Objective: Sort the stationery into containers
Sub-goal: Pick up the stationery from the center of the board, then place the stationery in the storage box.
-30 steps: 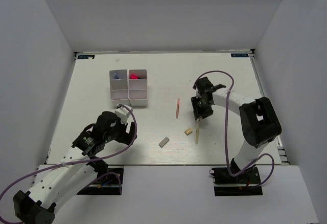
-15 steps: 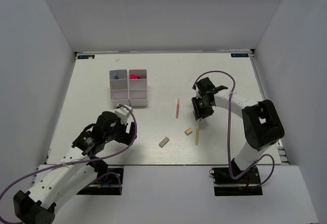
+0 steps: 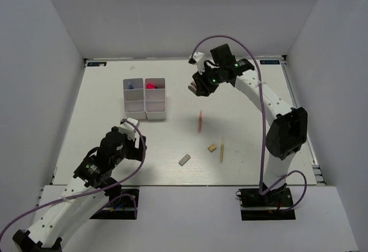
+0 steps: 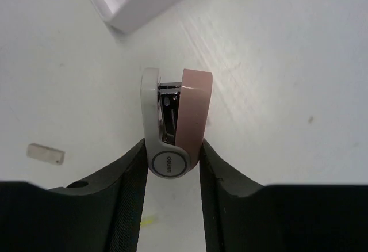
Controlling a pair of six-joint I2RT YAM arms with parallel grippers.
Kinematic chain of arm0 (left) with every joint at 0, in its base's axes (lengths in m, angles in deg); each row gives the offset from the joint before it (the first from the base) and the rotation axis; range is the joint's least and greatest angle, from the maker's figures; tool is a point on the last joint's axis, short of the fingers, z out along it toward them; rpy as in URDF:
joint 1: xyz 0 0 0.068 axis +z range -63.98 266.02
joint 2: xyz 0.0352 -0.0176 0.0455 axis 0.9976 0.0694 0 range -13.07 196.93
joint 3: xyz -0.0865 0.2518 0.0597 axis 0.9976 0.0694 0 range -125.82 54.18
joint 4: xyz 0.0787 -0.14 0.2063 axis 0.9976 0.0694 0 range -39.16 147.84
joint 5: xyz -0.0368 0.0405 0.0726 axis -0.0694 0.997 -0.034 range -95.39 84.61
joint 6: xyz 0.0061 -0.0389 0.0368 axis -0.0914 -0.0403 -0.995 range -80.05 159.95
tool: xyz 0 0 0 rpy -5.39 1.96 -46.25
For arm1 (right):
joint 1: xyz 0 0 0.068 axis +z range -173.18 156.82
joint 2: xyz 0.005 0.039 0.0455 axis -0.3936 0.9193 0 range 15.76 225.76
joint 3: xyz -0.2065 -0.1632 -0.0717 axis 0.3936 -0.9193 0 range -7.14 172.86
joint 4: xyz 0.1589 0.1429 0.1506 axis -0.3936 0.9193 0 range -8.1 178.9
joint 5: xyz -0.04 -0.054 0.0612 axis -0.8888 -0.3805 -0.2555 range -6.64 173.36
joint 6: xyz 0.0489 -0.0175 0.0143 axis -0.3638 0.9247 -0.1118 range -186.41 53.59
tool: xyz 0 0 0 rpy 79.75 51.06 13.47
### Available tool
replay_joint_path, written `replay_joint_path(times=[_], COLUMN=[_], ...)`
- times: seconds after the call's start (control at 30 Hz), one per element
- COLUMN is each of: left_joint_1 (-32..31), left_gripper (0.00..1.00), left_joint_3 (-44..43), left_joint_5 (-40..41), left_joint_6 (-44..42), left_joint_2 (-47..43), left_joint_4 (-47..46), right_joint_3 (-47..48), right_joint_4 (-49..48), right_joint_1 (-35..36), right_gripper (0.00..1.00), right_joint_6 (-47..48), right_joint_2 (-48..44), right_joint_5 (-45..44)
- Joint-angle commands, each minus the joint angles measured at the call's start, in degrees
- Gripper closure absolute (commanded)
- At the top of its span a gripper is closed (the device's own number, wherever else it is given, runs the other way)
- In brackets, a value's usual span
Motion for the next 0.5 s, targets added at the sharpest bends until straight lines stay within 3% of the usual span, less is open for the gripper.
replay_joint_path(times=[0.0, 0.1, 0.2, 0.3, 0.47], left_joint_1=[0.37, 0.37, 0.45, 0.37, 0.45], left_gripper=[0.06, 0.06, 0.04, 0.04, 0.04], left_joint_3=[0.52, 0.70, 1.14, 1.05, 0.96], left_joint_5=[7.83, 11.44, 12.94, 13.56, 14.09], left_joint_6=[0.64, 0.82, 0.82, 0.73, 0.47], left_joint_2=[-2.17, -4.54, -5.69, -5.69, -5.34], left_joint_4=[-0.80, -0.71, -1.15, -0.80, -0.63], right_joint_3=[11.83, 21.59, 22.58, 17.76, 18.61], right_joint_4=[11.14, 13.17, 10.11, -1.38, -8.36], right_joint_1=[2.77, 6.27, 8.30, 10.24, 13.58], right_gripper=[0.82, 0.81, 0.79, 0.82, 0.83], right_joint_6=[15.78, 24.92, 35.89, 39.52, 38.83], right_joint_2=[5.99, 11.61, 13.21, 12.68, 15.05], right_joint_5=[7.67, 6.10, 3.99, 0.30, -3.57])
